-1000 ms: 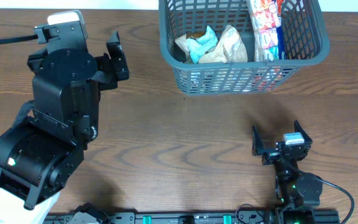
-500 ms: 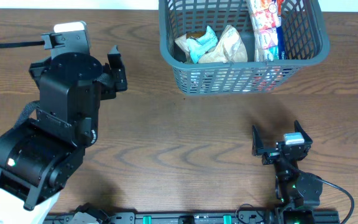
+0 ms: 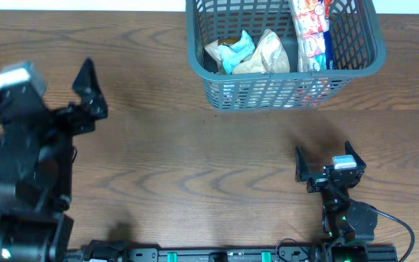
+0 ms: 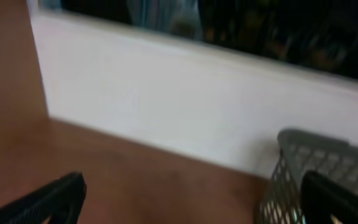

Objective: Pack container

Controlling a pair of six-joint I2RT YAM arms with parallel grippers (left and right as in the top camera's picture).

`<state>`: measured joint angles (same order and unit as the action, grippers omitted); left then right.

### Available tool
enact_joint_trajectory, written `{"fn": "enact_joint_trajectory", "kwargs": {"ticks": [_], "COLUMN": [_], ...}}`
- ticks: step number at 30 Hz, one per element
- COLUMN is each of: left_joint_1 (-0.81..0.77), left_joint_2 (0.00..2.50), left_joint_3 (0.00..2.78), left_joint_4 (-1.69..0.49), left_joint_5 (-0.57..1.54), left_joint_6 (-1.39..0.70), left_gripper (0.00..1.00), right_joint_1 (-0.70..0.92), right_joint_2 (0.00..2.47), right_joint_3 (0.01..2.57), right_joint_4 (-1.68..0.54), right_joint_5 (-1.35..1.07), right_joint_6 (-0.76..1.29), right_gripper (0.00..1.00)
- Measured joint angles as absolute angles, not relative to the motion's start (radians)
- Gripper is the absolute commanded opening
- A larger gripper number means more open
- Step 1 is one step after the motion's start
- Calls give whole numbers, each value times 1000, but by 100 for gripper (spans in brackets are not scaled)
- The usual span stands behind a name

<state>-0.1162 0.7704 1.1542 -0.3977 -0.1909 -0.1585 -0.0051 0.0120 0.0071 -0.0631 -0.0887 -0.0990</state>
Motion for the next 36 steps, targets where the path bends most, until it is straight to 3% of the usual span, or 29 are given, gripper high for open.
{"fn": "enact_joint_trajectory", "kwargs": {"ticks": [8,21,36], "left_joint_1": [18,24,11], "left_joint_2": [511,175,13], "left_joint_3": [796,369,269], "left_joint_4": [-281,-50,-44], "left_joint_5": [-105,-84,-81], "left_joint_6": [-149,-213,-289], "left_gripper": [99,99,99], "right_joint_1": [-5,-5,-5], "right_joint_2": [12,12,12], "right_joint_3": [7,7,7], "right_joint_4": [-63,-63,-63], "right_joint_5": [-88,-88,-88], "right_joint_6": [-99,-99,-99], "right_gripper": [99,99,99]}}
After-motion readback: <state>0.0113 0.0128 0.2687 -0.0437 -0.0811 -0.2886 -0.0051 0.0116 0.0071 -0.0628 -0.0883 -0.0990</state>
